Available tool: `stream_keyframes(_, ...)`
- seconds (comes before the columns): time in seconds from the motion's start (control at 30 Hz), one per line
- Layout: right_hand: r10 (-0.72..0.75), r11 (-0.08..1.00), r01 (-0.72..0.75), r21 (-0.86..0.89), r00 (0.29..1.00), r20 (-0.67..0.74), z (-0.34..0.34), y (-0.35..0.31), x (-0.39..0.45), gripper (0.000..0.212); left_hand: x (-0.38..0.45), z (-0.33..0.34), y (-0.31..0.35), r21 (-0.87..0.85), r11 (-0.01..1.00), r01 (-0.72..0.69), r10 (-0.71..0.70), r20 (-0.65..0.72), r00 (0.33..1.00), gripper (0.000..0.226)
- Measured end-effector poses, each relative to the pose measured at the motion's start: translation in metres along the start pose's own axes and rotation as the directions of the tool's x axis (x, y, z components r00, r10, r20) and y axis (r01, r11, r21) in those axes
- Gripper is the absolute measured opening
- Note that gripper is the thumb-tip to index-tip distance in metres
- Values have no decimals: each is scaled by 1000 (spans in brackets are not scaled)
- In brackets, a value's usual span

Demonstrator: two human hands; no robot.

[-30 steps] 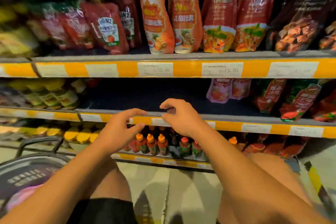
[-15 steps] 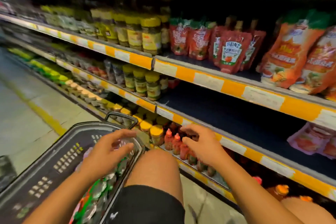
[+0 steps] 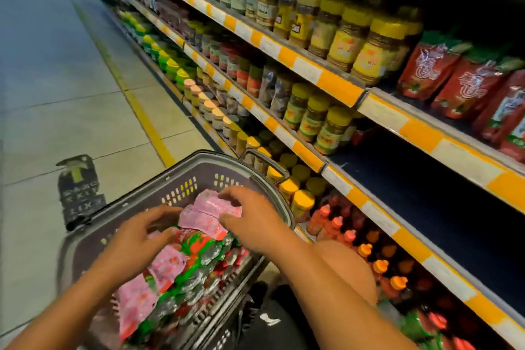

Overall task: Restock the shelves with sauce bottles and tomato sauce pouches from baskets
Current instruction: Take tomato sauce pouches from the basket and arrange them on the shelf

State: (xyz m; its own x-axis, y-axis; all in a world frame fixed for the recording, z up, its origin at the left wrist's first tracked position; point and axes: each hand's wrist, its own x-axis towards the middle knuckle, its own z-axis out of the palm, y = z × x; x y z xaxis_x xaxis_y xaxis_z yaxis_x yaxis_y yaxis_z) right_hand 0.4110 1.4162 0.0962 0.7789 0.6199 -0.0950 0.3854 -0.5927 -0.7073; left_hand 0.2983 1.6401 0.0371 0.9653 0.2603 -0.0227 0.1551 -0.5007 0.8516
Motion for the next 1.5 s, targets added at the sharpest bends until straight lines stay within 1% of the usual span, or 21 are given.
stream_keyframes(0.1,60,998,-56,-41,994,96,31,-2,13,44,-6,-10,-36,79,994,81,-77,-54,996,33)
stream_keyframes(0.2,92,995,-87,-37,982,164,57,-6,26,46,-8,-14,-69,111,981,157,-153,-39,987,38)
stream_keyframes(0.3,51,999,-50,-10,982,184,78,-19,42,44,-9,-11,-89,118,965,235,-231,-51,972,42)
stream_keyframes(0.4,47,999,-52,16,977,209,95,-25,56,44,-10,-2,-99,150,936,319,-316,-46,948,44)
stream_keyframes(0.47,88,996,-90,0,974,207,106,-16,58,42,-11,5,-104,206,909,363,-367,-19,930,46)
stream_keyframes(0.53,166,986,-163,-31,960,224,115,3,51,35,-14,12,-110,295,870,395,-421,26,907,46)
stream_keyframes(0.6,249,969,-239,-69,931,266,120,22,43,26,-19,20,-120,397,830,393,-452,64,890,44)
stream_keyframes(0.63,273,962,-261,-79,921,278,121,29,43,25,-23,24,-124,446,805,392,-472,81,878,43)
stream_keyframes(0.7,278,961,-265,-82,920,275,123,38,47,31,-29,30,-130,522,755,397,-528,124,840,46)
stream_keyframes(0.77,279,960,-261,-100,915,291,123,40,50,39,-34,38,-130,562,728,393,-562,160,812,46)
stream_keyframes(0.87,307,951,-263,-165,870,386,129,42,50,49,-39,55,-126,640,677,365,-620,229,750,49)
stream_keyframes(0.93,300,954,-253,-164,845,443,135,41,51,54,-43,68,-126,695,631,345,-647,226,728,54)
stream_keyframes(1.0,269,963,-227,-144,835,480,140,36,52,55,-44,76,-125,734,590,336,-655,193,731,60)
stream_keyframes(1.07,244,970,-205,-132,825,510,146,30,54,56,-42,76,-124,748,565,349,-665,161,730,64)
stream_keyframes(1.13,244,970,-202,-136,811,532,153,28,56,59,-39,74,-124,738,559,378,-679,146,720,66)
stream_keyframes(1.23,283,959,-219,-180,764,580,159,31,59,68,-35,73,-128,719,562,409,-686,128,717,65)
stream_keyframes(1.3,301,954,-226,-199,736,607,160,35,61,67,-34,73,-133,717,553,425,-692,111,714,67)
stream_keyframes(1.4,305,952,-241,-188,719,624,161,41,65,65,-32,74,-137,707,540,457,-712,95,696,71)
stream_keyframes(1.5,309,951,-244,-191,713,630,167,44,69,70,-29,77,-135,699,528,482,-728,81,681,70)
